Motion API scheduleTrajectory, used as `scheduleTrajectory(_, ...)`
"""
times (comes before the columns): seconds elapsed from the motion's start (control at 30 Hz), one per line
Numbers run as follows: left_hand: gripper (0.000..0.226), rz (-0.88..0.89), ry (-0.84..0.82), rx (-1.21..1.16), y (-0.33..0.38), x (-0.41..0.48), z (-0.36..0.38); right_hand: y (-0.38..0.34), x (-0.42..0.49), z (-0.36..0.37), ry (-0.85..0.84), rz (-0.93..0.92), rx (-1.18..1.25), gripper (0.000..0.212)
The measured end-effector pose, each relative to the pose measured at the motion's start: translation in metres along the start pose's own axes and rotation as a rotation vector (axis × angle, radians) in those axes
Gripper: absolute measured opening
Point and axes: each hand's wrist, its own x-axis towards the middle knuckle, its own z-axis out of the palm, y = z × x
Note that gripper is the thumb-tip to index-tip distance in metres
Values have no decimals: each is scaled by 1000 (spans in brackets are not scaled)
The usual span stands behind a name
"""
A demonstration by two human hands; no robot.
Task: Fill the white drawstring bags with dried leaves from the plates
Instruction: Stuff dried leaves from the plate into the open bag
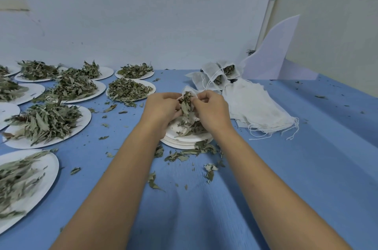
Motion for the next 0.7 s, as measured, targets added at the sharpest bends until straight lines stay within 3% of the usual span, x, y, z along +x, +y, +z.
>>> scheduleTrajectory(0.3,23,138,109,26,-10,1,-8,-3,-1,2,-65,-69,22,8)
scheduleTrajectory(0.43,22,150,55,23,-7,0,-12,-3,0,-2,-131,-35,107,11)
scheduleTrajectory(0.57,20,133,-6,81,-4,1,-17,-4,0,-10,-265,60,349,8)
scheduleTrajectory(0.7,18,168,35,199,-7,2,-17,-4,-1,-10,-258,38,295,6)
